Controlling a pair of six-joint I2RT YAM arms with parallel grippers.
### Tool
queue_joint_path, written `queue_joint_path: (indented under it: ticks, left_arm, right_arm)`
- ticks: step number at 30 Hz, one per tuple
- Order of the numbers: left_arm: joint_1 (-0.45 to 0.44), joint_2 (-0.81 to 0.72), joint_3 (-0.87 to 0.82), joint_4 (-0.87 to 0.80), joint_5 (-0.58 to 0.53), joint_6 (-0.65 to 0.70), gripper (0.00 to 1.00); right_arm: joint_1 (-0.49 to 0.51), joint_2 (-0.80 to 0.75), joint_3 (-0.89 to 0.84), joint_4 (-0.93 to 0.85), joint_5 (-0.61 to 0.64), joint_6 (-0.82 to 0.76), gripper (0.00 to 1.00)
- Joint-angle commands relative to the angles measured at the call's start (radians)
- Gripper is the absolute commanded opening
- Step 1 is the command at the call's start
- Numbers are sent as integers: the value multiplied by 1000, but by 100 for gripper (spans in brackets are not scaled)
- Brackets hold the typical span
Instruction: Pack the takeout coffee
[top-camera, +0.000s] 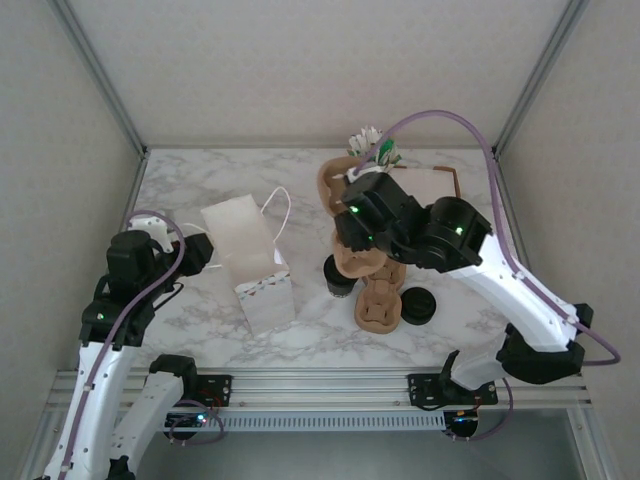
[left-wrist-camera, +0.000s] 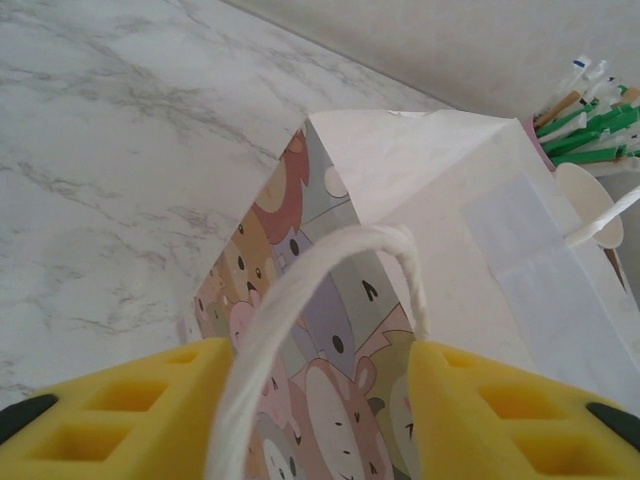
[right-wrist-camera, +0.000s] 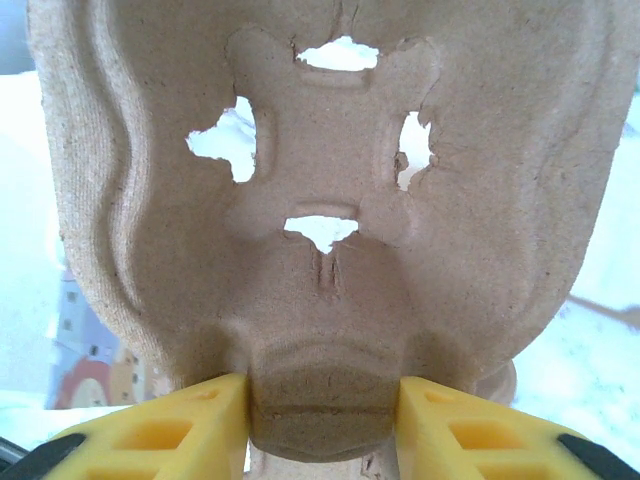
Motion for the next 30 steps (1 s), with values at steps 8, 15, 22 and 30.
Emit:
queue_joint_path:
  ticks: [8, 15, 22, 30]
  left_arm:
    - [9, 31, -11, 61, 61, -47, 54]
    - [4, 96, 1, 96, 156, -102, 32]
    - [-6, 78, -10, 134, 228, -192, 25]
    - [-41, 42, -18, 195, 256, -319, 17]
  right_arm:
    - [100, 166, 243, 70, 54, -123, 41]
    - [138, 256, 398, 99, 21, -166, 41]
    - [153, 305, 462, 109, -2, -168, 41]
    - [153, 312, 461, 120, -23, -160, 41]
